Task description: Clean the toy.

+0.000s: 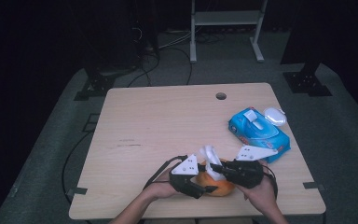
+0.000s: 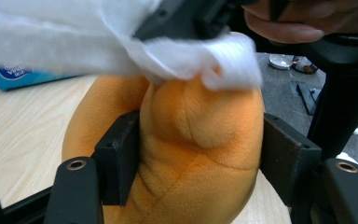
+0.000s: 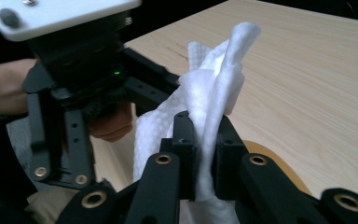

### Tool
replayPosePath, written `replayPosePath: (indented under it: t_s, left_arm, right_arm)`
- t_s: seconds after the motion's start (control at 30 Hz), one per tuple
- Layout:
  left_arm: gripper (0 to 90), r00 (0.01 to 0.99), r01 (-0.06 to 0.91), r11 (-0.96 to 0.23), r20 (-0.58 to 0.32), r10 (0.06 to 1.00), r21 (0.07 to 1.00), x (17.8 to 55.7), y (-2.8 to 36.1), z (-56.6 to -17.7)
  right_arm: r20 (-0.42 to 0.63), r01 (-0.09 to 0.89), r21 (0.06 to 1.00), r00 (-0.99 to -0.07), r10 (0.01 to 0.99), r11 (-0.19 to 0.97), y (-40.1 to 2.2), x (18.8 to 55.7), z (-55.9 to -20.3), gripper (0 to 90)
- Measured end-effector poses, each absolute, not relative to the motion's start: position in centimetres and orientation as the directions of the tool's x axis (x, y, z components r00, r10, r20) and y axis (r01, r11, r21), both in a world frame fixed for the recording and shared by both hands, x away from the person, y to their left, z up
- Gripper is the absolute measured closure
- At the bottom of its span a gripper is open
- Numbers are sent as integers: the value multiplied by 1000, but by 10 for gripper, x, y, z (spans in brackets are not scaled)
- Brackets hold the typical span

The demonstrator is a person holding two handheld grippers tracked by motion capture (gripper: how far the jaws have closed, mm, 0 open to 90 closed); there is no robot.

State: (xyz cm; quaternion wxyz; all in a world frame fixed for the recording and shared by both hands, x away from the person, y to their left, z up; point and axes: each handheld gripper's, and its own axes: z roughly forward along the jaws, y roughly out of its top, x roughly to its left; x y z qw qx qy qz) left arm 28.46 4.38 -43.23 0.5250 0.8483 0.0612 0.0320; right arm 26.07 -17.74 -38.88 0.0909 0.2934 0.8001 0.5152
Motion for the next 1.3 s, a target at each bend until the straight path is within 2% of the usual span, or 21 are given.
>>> replayPosePath:
  t_s: [0.2,0.37,0.63,0.97,1.3]
  left_arm:
    - [343,989,86,-434,-23,148,897,287,45,-431]
    - [344,991,69,-445,-11,131,893,285,44,-432]
    - [350,992,51,-447,5,124,893,285,45,-432]
    - [357,982,116,-409,-43,184,905,297,57,-433]
    - [362,964,179,-361,-91,249,915,307,65,-434]
  right_arm:
    - [142,381,875,-792,594,299,-184,263,-388,813]
    - [141,377,874,-802,581,308,-178,262,-389,812]
    - [160,419,861,-761,629,288,-194,274,-396,811]
    - [120,446,851,-677,726,276,-226,280,-400,811]
    - [140,405,880,-720,679,247,-219,270,-389,812]
